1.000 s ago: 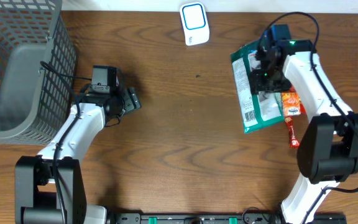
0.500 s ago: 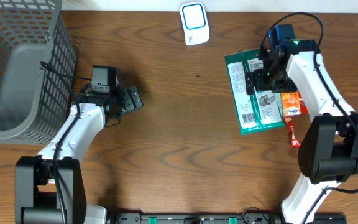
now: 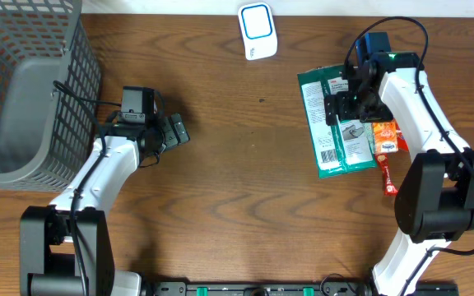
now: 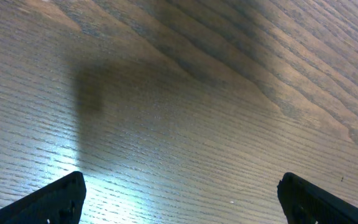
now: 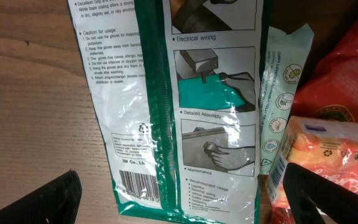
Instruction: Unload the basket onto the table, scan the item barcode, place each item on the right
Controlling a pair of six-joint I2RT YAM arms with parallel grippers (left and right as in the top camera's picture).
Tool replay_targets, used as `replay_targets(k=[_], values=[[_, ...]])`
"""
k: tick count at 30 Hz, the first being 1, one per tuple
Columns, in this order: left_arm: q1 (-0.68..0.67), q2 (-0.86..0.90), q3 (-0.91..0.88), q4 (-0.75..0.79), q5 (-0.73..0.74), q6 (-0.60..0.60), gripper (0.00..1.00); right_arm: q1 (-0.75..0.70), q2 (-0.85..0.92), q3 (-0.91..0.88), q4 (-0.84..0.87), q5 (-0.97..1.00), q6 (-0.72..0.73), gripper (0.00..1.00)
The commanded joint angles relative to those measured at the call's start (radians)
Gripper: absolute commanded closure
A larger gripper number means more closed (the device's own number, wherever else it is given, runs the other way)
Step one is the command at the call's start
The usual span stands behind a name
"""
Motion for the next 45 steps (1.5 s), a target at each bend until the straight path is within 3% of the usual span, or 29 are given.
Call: replay_targets(k=[1, 11, 17, 29, 37, 43, 45], values=[[0.004, 0.003, -0.004, -0.002, -0.002, 0.005, 0.01, -0.003, -0.029, 0.018, -0.002, -0.008, 0.010, 0.01], [0.004, 0.003, -0.004, -0.002, -0.003, 0.005, 0.01, 0.004, -0.066, 0.018, -0.002, -0.008, 0.010, 0.01], [0.004, 0.003, -0.004, -0.002, -0.003, 0.005, 0.01, 0.053, -0.237, 0.018, -0.002, -0.008, 0.010, 0.01], [0.004, 0.003, -0.004, -0.002, -0.002, 0.005, 0.01, 0.221, -0.832, 0.018, -0.003, -0.008, 0.010, 0.01], [0.004, 0.003, -0.004, -0.002, -0.002, 0.005, 0.01, 0.243, -1.276, 0.009, -0.047, -0.008, 0.051, 0.01], [0.004, 0.003, -0.004, -0.002, -0.003, 0.005, 0.01, 0.236, -1.543, -0.102, -0.046, -0.007, 0.050, 0.01], [0.004, 0.003, -0.004, -0.002, -0.003, 0.005, 0.01, 0.220, -1.667, -0.215, -0.031, -0.001, 0.047, 0.01]])
